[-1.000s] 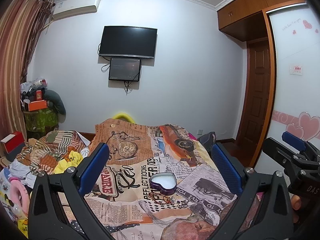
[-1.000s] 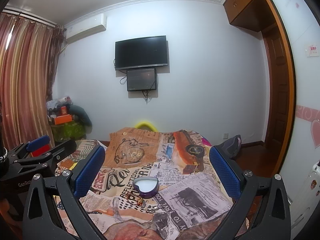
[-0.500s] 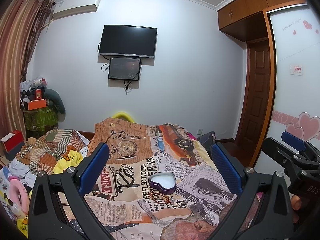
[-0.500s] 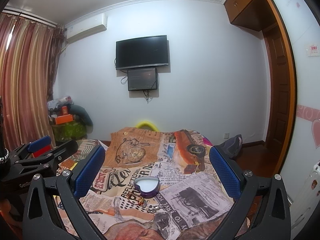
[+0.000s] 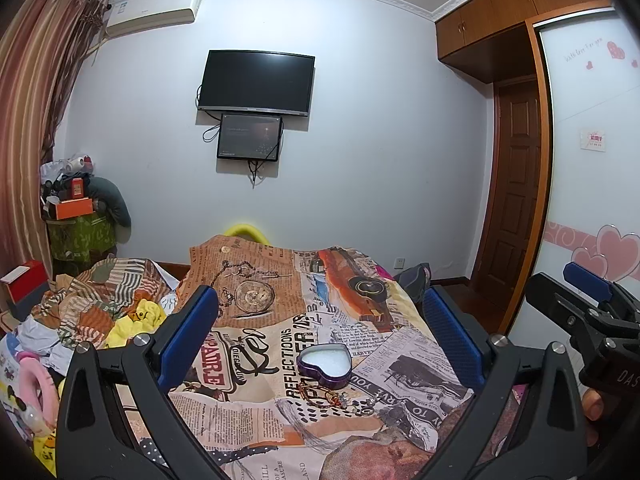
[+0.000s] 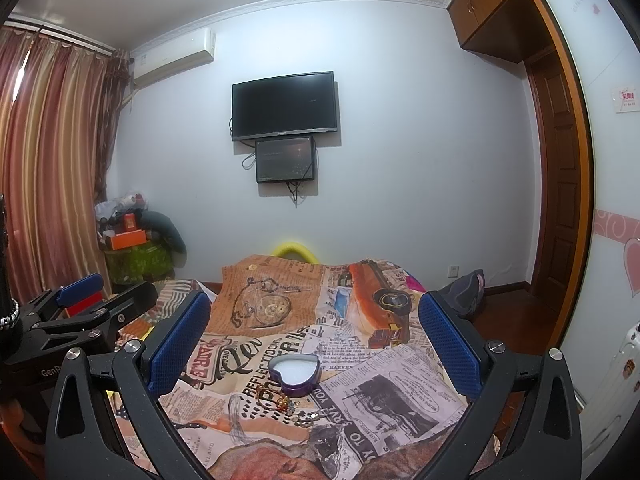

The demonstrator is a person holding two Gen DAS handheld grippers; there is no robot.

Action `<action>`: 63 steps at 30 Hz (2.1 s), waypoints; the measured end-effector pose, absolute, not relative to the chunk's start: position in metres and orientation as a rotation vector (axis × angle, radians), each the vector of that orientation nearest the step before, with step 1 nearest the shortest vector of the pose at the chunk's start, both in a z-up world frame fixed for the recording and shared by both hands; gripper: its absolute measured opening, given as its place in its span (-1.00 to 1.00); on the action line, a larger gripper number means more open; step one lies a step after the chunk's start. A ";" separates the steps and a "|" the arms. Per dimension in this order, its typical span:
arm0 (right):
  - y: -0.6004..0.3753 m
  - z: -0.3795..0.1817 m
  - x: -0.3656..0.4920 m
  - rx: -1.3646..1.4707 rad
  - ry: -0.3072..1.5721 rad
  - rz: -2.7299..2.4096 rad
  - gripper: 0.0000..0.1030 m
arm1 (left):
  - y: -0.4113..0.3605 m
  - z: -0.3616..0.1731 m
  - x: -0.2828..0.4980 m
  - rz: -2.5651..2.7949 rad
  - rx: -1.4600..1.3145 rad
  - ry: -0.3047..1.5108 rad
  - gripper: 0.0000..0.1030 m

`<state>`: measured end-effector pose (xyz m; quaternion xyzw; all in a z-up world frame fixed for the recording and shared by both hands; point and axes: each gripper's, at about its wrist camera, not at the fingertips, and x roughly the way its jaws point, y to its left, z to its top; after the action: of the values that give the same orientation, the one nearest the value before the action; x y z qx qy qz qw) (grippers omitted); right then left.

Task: Organize jewelry
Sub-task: 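Lower both grippers toward the jewelry lying beside the purple heart tin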

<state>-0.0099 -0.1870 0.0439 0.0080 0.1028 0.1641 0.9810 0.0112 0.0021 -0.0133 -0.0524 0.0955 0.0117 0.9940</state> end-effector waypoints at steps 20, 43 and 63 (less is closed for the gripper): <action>-0.185 0.044 -0.008 0.027 0.219 0.332 1.00 | -0.002 -0.018 0.018 0.024 -0.101 0.213 1.00; -0.210 -0.029 0.074 0.026 0.504 0.225 1.00 | 0.038 -0.087 0.108 0.100 -0.122 0.496 1.00; -0.185 -0.121 0.135 -0.100 0.804 0.370 0.66 | 0.040 -0.198 0.199 -0.010 -0.106 0.904 0.29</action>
<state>0.1349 -0.1846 -0.1208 -0.0482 0.3891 0.1791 0.9024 0.1989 0.0405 -0.1984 -0.0512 0.4364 -0.0049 0.8983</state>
